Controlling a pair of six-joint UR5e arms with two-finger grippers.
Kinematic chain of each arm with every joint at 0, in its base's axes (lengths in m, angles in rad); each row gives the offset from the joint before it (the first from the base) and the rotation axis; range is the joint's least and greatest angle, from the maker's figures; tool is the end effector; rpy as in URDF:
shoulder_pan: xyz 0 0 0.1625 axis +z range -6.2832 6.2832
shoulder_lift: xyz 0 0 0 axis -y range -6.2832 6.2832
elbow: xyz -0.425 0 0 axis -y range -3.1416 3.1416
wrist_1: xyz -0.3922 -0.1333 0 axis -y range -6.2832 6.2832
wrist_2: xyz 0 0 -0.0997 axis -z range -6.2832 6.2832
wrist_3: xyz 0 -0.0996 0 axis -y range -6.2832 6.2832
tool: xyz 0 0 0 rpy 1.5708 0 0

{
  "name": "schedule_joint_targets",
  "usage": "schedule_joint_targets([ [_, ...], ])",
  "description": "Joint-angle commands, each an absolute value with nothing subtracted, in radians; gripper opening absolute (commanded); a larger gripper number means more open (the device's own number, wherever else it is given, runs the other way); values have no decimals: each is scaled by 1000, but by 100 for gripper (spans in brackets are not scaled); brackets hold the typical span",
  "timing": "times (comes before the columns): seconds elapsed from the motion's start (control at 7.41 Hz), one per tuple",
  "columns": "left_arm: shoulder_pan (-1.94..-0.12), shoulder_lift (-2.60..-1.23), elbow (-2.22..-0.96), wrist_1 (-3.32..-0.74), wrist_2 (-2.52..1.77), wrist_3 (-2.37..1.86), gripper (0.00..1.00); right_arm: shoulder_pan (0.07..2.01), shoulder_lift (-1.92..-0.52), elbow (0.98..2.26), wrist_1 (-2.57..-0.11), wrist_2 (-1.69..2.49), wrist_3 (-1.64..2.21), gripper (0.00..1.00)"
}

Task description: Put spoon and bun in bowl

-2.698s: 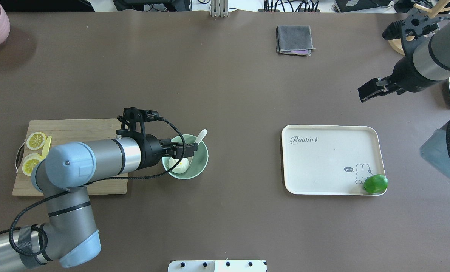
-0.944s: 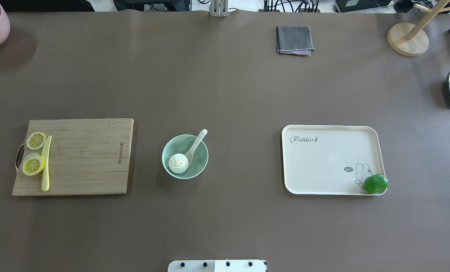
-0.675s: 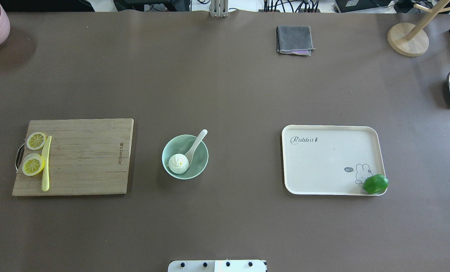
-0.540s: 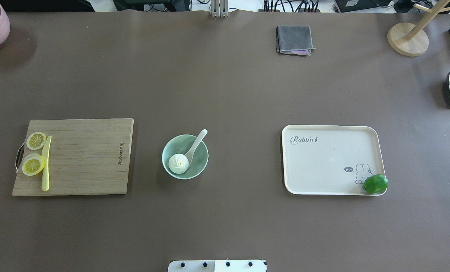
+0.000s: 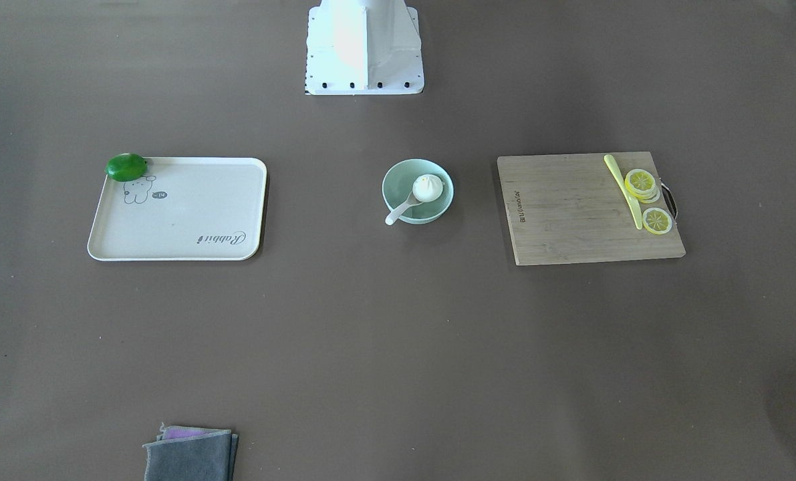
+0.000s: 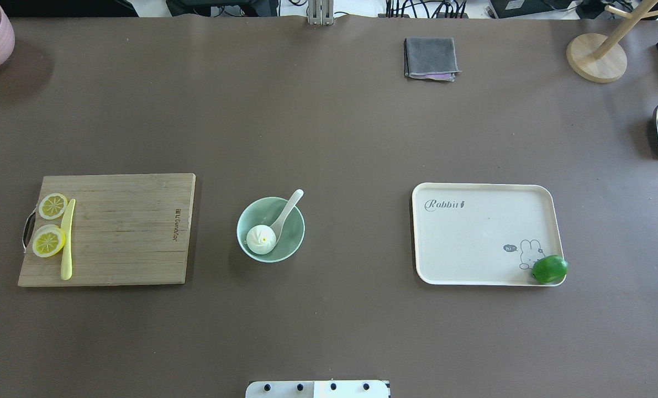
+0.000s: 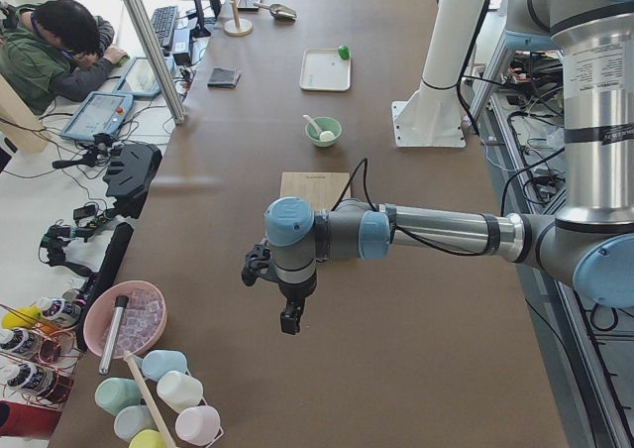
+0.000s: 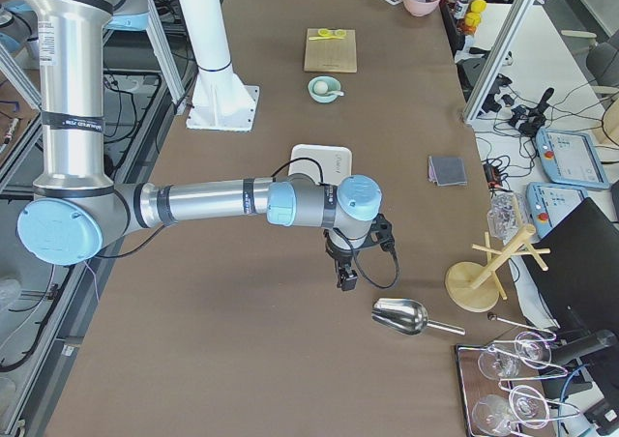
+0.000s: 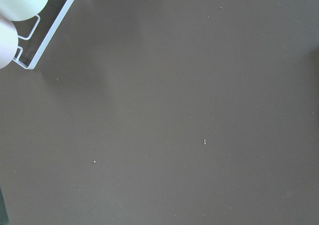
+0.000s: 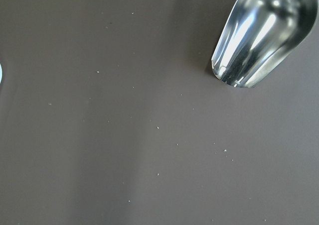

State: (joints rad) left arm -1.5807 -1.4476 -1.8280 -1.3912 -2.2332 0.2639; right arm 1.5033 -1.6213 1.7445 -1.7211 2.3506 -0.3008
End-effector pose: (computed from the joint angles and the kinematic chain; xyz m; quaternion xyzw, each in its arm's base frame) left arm -0.0763 -0.4317 0.6149 0.0230 0.3250 0.1124 0.9387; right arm 0.0317 -0.4687 0.6123 0.0318 -0.3789 -0.1643 0.9102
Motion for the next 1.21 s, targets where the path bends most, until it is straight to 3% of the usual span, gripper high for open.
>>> schedule_joint_targets([
  [0.0,-1578,-1451,-1839,-1388,-2232,268,100,1503,-1621,1744,-1720,2352,-304,100],
  [1.08,-1578,-1445,-1845,-1393,-2235,268,100,1457,-1620,1744,-1718,2349,-298,100],
])
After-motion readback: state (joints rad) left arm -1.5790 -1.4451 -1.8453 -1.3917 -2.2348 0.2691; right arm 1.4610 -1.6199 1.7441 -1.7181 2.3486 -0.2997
